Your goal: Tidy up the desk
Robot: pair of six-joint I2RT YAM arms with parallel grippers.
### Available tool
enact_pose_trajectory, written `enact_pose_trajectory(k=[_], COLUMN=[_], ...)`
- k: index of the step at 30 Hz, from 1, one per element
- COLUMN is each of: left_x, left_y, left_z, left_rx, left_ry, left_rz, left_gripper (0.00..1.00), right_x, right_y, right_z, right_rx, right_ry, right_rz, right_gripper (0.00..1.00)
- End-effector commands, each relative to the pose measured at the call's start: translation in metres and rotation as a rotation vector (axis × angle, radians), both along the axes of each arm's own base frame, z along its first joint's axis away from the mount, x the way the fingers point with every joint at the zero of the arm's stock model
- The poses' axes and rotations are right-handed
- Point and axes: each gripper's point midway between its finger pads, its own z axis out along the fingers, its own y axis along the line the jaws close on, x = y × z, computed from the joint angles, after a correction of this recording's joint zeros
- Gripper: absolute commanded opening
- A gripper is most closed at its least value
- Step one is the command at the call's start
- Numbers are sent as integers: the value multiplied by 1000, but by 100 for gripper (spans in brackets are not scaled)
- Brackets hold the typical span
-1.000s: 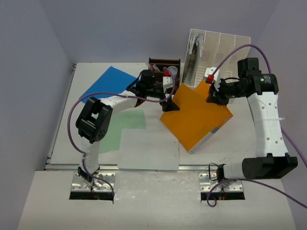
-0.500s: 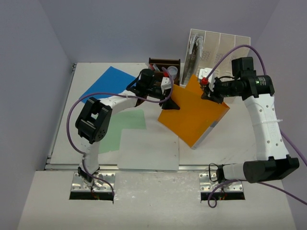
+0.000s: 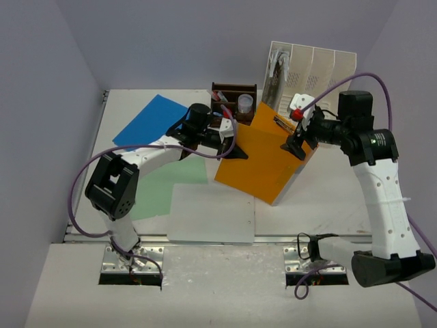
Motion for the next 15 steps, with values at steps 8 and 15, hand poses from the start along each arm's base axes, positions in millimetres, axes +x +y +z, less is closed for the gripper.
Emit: enact_pose_trajectory(k=[8, 15], left_x=[-4, -6], left_y=[34, 44], left_z=[36, 37], left_rx=[-73, -83], left_ry=[-185, -199], left_rz=[90, 124], left_gripper=[0, 0], right_x=[-1, -26], right_y=[-29, -55], right_z=[32, -17], right_rx=[183, 329], right_ry=[31, 313], right_rz=[-373, -416], right_gripper=[99, 99])
